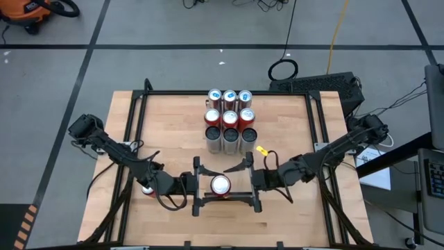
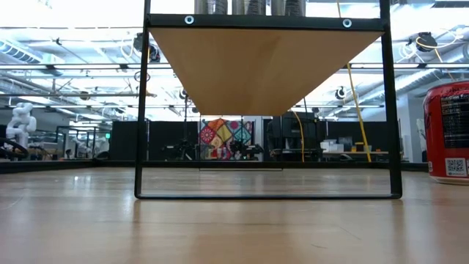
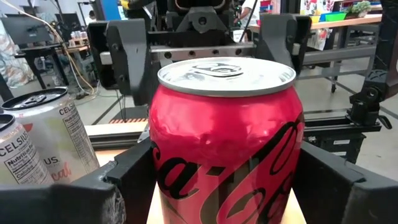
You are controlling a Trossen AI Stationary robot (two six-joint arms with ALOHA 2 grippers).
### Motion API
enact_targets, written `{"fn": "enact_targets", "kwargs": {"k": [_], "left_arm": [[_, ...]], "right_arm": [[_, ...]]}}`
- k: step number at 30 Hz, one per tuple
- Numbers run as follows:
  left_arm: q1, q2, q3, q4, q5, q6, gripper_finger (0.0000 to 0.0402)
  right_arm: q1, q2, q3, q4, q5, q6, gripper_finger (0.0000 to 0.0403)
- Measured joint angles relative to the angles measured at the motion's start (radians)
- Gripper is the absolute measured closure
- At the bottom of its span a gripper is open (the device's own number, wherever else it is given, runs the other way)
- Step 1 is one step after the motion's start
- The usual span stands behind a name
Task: Place canned beverage on shelf
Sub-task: Put the top red black soda can on the shelf
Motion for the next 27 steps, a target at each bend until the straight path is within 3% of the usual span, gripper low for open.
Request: {"fn": "enact_targets", "kwargs": {"k": [7,27], "left_arm": [[0.015,0.0,0.0,0.003,-0.001,0.0,0.0106],[0.035,0.001,0.0,0.007,-0.003,-0.007,0.0106]], "right_arm": [[-0.035,0.019,0.0,0.009,-0.038,-0.005,0.0005],[-0.059,0.025,0.0,0.053,-0.06,-0.033,0.001]]}}
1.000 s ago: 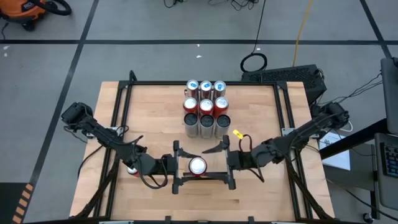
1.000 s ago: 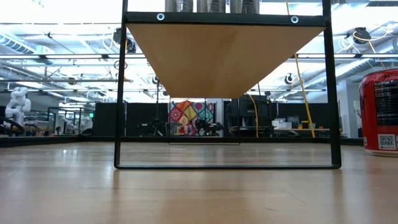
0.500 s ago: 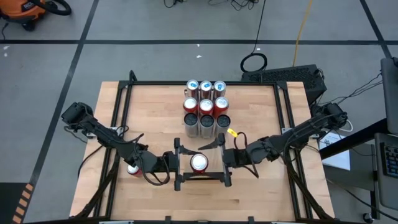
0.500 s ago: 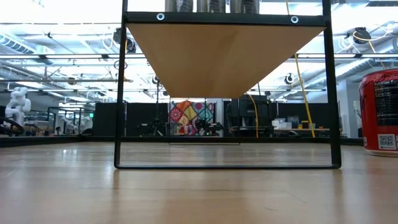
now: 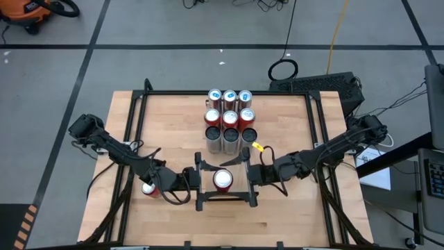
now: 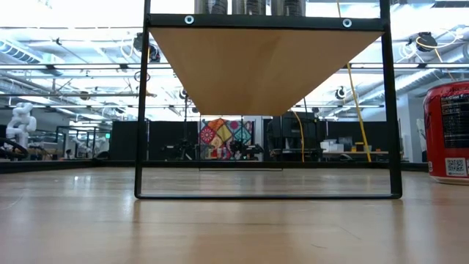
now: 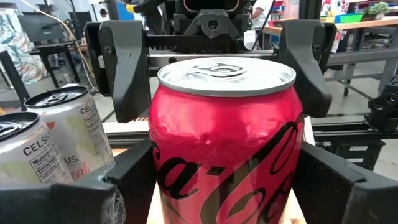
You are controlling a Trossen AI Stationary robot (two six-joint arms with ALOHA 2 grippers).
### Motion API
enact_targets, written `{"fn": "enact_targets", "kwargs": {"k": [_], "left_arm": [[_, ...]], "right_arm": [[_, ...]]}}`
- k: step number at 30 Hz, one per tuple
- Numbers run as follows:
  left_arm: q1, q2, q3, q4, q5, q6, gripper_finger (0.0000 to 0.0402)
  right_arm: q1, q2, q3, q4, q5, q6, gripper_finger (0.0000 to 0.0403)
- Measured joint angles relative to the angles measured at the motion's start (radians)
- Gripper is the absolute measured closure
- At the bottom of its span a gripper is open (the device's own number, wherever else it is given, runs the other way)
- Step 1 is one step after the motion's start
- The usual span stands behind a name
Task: Place canned beverage on shelf
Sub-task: Put the top red black soda can on the shelf
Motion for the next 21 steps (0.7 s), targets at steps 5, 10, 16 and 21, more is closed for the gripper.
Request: {"fn": "enact_targets", "kwargs": {"k": [5,10,16,21], "left_arm": [[0.009,0.0,0.0,0.007,0.0,0.0,0.0106],[0.015,0.001,0.0,0.01,-0.004,0.0,0.0106],[0.014,0.001,0.0,0.011,0.002,0.001,0.0106],[0.014,0.001,0.001,0.001,0.001,0.0,0.0106]], "right_arm": [[-0.011,0.002,0.0,0.004,-0.004,0.0,0.001],[-0.015,0.025,-0.002,0.011,-0.003,-0.01,0.001],[-0.015,0.029,-0.001,0.029,-0.004,-0.026,0.0018],[-0.015,0.029,-0.001,0.039,-0.003,-0.031,0.005]]}}
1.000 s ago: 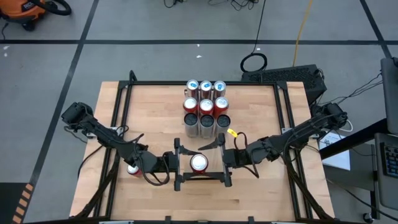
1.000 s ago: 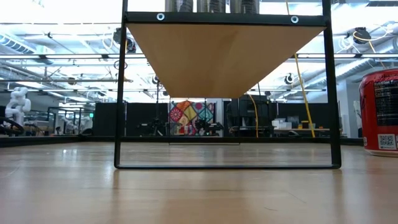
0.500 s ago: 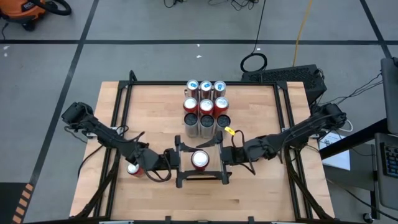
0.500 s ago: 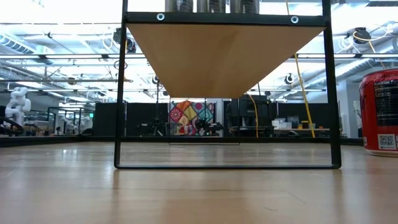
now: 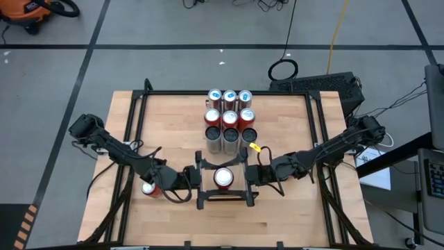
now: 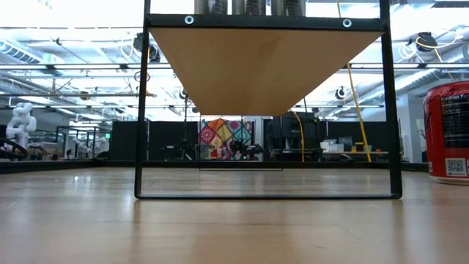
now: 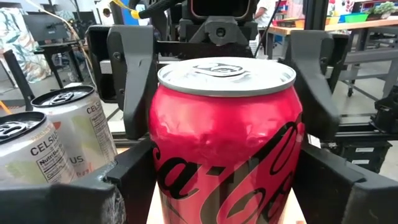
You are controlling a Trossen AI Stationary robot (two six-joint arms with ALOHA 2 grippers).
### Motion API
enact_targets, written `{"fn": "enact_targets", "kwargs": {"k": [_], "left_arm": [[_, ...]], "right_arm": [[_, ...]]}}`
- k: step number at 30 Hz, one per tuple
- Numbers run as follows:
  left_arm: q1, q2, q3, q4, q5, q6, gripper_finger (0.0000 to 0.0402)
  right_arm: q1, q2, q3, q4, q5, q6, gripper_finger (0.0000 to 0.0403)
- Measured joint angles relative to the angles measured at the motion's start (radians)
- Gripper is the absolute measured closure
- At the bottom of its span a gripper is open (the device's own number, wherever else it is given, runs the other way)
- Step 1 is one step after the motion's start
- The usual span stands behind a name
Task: Place canned beverage on shelf
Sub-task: Put the top red black soda can on the shelf
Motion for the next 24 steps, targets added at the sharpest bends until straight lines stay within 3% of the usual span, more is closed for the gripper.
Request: {"fn": "enact_targets", "kwargs": {"k": [13,24], "left_arm": [[0.0,0.0,0.0,-0.005,-0.002,-0.001,0.0106],[-0.005,0.0,0.0,-0.006,-0.005,-0.001,0.0095]], "right_arm": [[0.0,0.0,0.0,0.008,0.0,0.005,0.0117],[0.001,0.0,0.0,0.008,-0.001,0.006,0.0125]]}}
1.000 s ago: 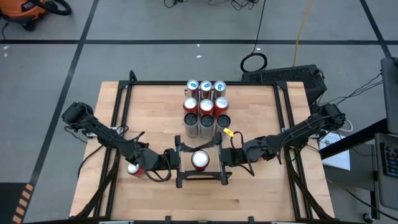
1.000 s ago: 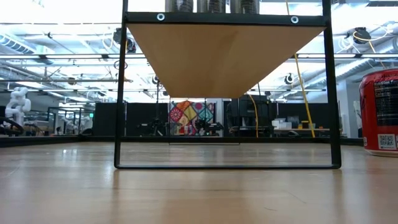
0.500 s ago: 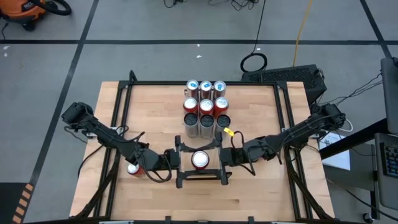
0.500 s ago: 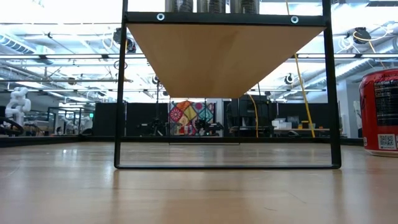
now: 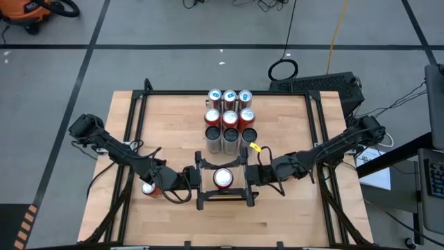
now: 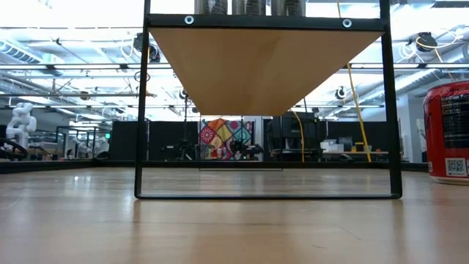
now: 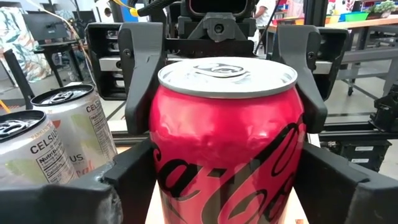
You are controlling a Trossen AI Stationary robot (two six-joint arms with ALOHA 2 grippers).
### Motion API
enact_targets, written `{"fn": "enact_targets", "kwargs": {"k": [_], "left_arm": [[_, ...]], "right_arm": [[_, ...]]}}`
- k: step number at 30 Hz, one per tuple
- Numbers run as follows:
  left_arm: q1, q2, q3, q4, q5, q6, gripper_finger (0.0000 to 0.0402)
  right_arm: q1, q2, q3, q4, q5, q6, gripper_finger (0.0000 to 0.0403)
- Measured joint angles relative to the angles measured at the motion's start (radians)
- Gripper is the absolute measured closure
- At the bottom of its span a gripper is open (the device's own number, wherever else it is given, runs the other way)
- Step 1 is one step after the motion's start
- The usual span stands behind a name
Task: Place canned beverage on shelf
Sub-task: Put the top red black soda can on the shelf
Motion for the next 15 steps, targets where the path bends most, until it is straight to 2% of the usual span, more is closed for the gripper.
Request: {"fn": "enact_targets", "kwargs": {"k": [7,15], "left_arm": [[-0.015,-0.001,0.001,0.005,0.005,0.004,0.0011],[-0.051,-0.016,0.001,-0.017,-0.053,0.031,0.0011]], "right_arm": [[0.001,0.001,0.0,-0.006,-0.006,0.004,0.0126],[0.002,0.001,0.0,-0.004,-0.006,0.004,0.0126]]}}
